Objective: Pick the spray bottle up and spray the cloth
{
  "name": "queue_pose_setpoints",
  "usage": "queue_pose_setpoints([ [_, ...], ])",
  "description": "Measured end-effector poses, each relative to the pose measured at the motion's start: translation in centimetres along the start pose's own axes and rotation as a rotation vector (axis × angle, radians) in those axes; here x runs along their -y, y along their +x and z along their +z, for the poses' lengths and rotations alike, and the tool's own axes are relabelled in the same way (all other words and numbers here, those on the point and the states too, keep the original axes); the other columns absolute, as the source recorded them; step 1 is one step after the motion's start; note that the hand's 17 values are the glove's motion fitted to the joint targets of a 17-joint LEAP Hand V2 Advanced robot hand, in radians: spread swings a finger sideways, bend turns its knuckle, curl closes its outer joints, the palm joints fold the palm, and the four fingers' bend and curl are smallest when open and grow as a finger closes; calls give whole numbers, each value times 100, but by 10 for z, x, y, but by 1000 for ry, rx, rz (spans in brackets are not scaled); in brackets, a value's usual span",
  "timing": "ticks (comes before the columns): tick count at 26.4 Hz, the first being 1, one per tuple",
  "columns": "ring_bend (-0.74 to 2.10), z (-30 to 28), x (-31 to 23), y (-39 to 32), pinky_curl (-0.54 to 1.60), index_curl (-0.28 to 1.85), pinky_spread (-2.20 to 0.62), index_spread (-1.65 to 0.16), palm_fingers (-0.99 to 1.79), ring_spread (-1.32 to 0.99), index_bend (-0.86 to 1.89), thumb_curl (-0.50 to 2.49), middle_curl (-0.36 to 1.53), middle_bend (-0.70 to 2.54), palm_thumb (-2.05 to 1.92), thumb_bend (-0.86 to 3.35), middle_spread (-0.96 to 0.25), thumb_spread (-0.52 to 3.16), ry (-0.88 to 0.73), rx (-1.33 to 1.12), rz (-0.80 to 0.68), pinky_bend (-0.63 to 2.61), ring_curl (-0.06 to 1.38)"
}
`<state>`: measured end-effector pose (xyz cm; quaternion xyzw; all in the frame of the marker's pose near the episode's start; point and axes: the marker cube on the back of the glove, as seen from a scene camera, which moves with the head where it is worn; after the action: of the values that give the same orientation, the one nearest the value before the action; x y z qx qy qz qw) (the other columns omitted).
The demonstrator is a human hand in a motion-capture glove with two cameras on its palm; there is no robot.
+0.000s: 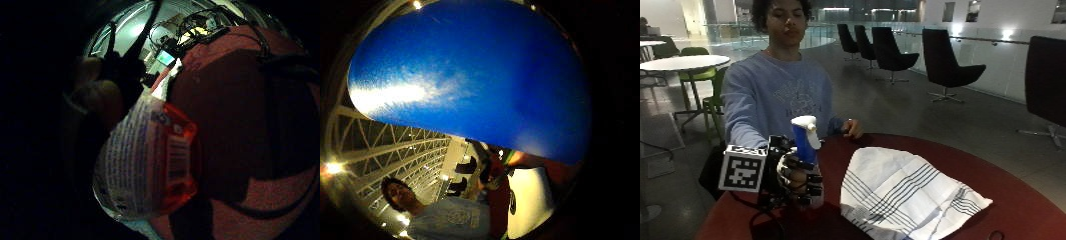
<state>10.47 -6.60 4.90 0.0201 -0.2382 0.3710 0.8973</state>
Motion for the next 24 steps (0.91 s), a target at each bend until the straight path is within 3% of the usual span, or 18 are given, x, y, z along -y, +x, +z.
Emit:
queue_pose_setpoints([
  [6,56,1,2,-1,31,19,23,-30,96,-4,29,35,42,50,67,5,-7,95,20,-36,-45,35,32],
  [15,55,2,9,-10,32,26,18,-27,108,-7,19,41,43,43,81,6,-9,95,20,-68,-40,28,35],
  [19,54,9,9,-24,32,28,16,-25,113,-7,17,44,43,42,84,4,-8,91,-133,-61,-44,27,35],
  [24,54,24,11,-54,33,30,15,-24,116,-7,14,46,44,41,84,0,-8,89,-462,-105,56,27,36],
])
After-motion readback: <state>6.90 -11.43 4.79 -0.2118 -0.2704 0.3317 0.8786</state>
